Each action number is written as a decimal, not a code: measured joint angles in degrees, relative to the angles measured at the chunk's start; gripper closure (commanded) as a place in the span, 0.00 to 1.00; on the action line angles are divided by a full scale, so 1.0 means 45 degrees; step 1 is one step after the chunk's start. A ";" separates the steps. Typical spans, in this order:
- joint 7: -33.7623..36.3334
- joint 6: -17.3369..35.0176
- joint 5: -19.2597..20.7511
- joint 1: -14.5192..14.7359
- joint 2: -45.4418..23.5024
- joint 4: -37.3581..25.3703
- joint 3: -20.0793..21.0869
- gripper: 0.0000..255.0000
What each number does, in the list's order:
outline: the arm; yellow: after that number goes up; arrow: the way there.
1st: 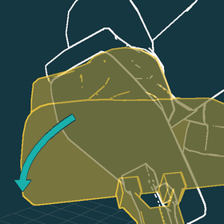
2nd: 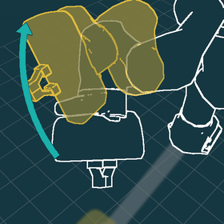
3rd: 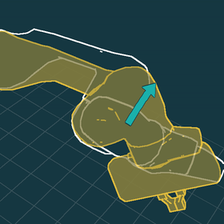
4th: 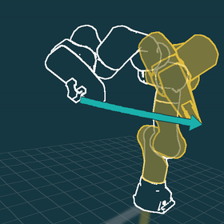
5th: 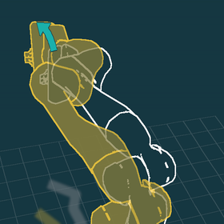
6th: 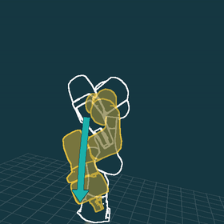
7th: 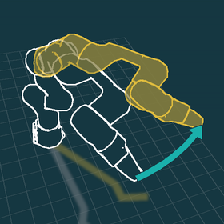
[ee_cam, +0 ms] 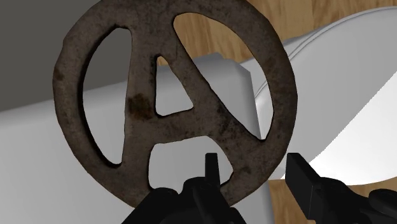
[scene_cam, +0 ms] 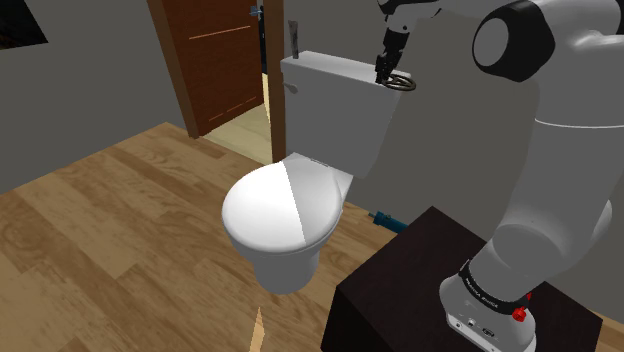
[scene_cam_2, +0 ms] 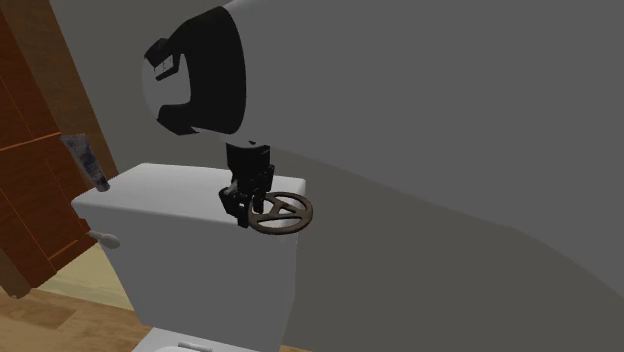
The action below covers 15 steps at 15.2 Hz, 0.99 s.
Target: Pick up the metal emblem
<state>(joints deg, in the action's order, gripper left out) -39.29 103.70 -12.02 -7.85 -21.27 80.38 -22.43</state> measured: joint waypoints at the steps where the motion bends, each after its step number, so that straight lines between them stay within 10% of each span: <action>1: -0.0003 -0.0006 -0.0002 -0.0004 -0.0006 -0.0009 0.0000 1.00; 15: 0.0194 -0.2293 -0.0105 -0.0337 -0.0442 -0.2720 -0.0023 1.00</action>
<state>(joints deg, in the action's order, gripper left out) -38.42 93.38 -12.49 -9.36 -23.26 68.14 -22.53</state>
